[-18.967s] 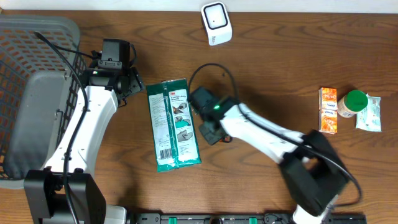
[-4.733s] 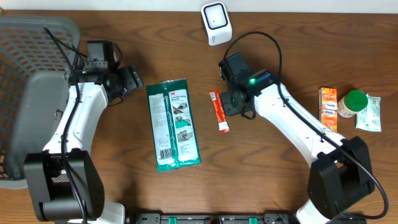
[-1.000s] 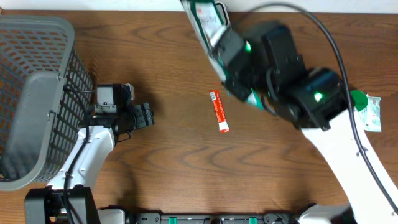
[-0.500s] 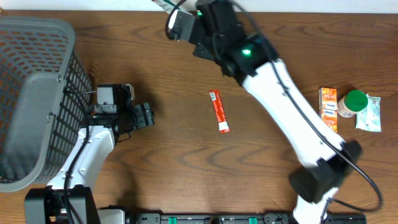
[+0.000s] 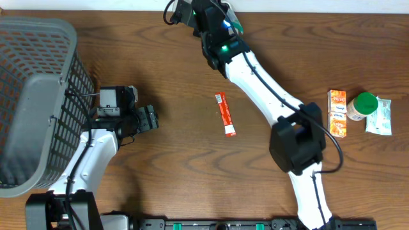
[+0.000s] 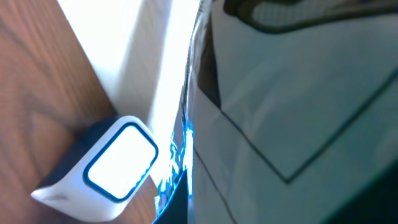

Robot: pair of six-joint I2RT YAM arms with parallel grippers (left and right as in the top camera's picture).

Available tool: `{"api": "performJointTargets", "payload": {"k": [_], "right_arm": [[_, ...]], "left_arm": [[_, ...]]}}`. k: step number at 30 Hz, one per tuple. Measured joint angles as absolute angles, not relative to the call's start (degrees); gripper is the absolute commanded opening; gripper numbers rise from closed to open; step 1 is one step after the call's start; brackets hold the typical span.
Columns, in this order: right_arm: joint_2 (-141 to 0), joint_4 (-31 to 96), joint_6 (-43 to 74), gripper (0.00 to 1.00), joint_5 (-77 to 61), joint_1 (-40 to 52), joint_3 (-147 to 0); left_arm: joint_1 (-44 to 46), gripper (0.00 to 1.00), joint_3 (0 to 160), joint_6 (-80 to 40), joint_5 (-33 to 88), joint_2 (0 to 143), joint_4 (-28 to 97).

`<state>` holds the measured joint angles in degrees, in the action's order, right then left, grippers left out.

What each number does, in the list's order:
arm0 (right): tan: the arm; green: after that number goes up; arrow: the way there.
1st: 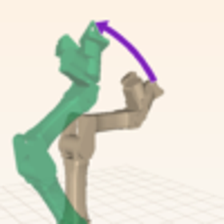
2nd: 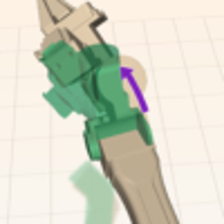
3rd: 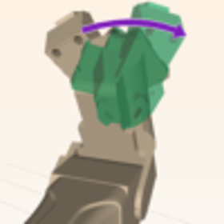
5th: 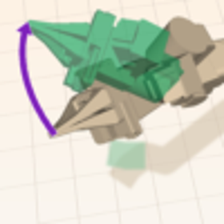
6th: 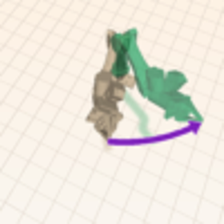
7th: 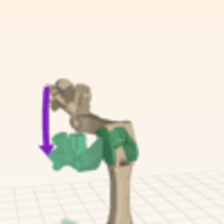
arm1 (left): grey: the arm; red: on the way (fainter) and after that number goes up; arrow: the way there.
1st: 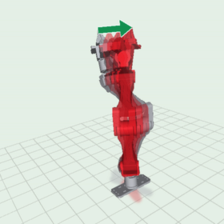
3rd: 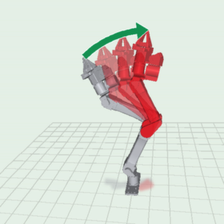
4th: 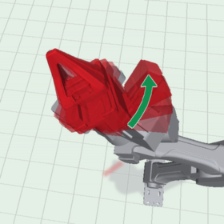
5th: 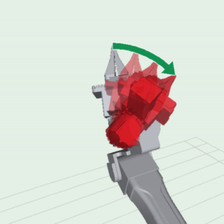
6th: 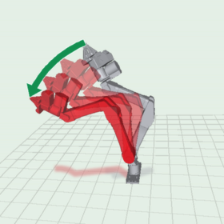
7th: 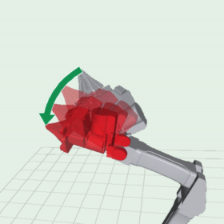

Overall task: Scan the item barcode
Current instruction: 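Lift the gloves pack and hold it under the white scanner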

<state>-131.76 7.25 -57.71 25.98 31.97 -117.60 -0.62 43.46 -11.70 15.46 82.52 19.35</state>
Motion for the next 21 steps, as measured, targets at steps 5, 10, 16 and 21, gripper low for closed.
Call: {"api": "performJointTargets", "payload": {"k": [5, 10, 16, 21], "right_arm": [[-136.6, 1.0, -62.5, 0.01, 26.7, 31.5, -117.6], [-140.1, -3.0, -68.4, 0.01, 26.2, 30.6, -117.6], [-141.0, -1.0, -69.9, 0.01, 24.1, 29.9, -117.6], [-141.0, 3.3, -68.9, 0.01, 20.5, 29.8, -117.6]], "left_arm": [[-0.6, 0.86, 43.5, -11.7, 15.5, 82.5, 19.4], [-0.6, 0.86, 43.5, -11.7, 15.5, 82.5, 19.3], [-0.6, 0.86, 43.5, -11.7, 15.5, 82.5, 19.3], [-0.6, 0.86, 43.5, -11.7, 15.5, 82.5, 19.4]]}}
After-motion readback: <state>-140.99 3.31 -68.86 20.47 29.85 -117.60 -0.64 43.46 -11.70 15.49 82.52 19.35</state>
